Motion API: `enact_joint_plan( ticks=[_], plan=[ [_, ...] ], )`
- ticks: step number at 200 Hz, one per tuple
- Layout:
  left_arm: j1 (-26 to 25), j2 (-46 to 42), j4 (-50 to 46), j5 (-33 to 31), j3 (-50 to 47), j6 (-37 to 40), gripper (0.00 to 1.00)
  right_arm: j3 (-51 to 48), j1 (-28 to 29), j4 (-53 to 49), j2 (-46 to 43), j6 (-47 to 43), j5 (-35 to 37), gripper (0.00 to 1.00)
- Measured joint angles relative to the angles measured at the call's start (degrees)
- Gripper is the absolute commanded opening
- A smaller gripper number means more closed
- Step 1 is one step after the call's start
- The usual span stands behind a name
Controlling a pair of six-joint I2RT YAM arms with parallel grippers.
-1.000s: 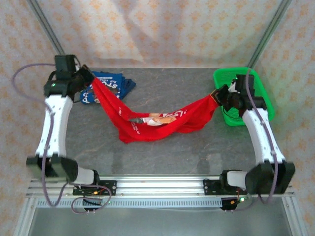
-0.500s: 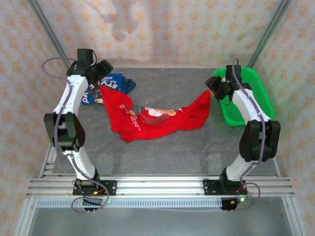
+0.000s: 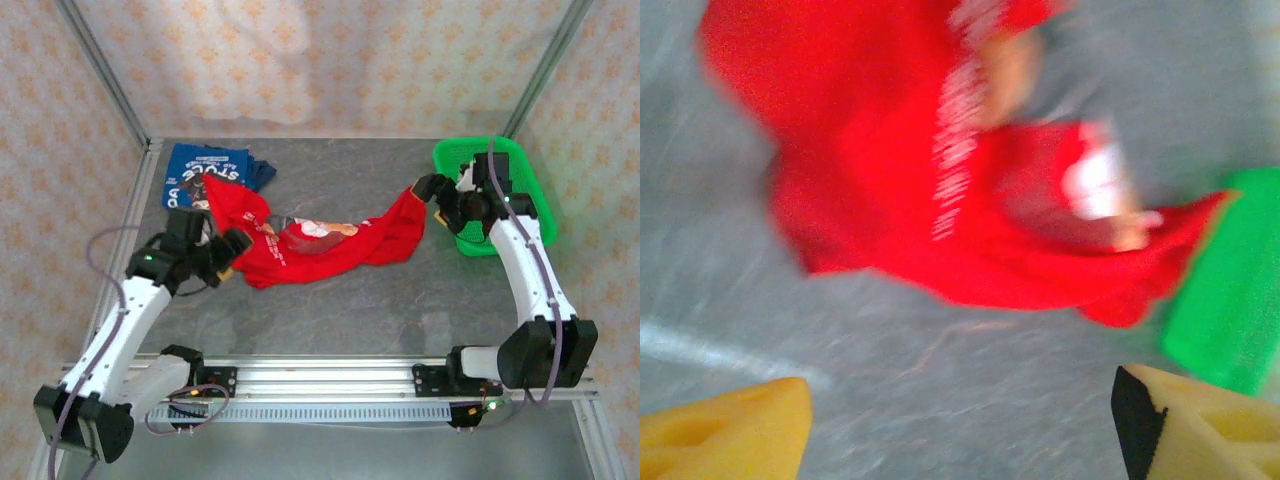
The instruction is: Fold and stack the t-shirts
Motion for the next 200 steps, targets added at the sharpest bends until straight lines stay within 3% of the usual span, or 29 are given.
enact_joint_plan(
  ticks=[22,55,139,161,187,200],
  plan=[
    [-3.10,0.15,1.81,0.00,-8.66,-7.06,0.65,-2.32,0.44,-1.40,0.11,-1.46,-1.38,0.86],
    [-7.41,4.11,9.75,-0.24,-11.45,-13.97,0.56,-4.57,0.94,-2.36,2.45,-3.10,-1.90,0.86],
    [-7.74,13.29,22.62,-4.55,-15.10,-20.39,0.45,-4.70,1.05,-2.64,3.87,-4.61,-0.57,0.86],
    [-7.74,16.50,26.80,-5.46,-15.26,-21.35,0.30,-5.49,0.85,-1.81,4.81,-4.09,0.63,0.86],
    [-7.74,19.52,30.45,-7.17,-15.34,-21.55,0.00,-9.20,0.61,0.92,5.68,-2.08,1.53,0.83],
    [-7.74,20.06,30.91,-7.65,-15.32,-21.27,0.00,-10.14,0.50,1.88,7.06,-1.51,1.79,0.81]
  ],
)
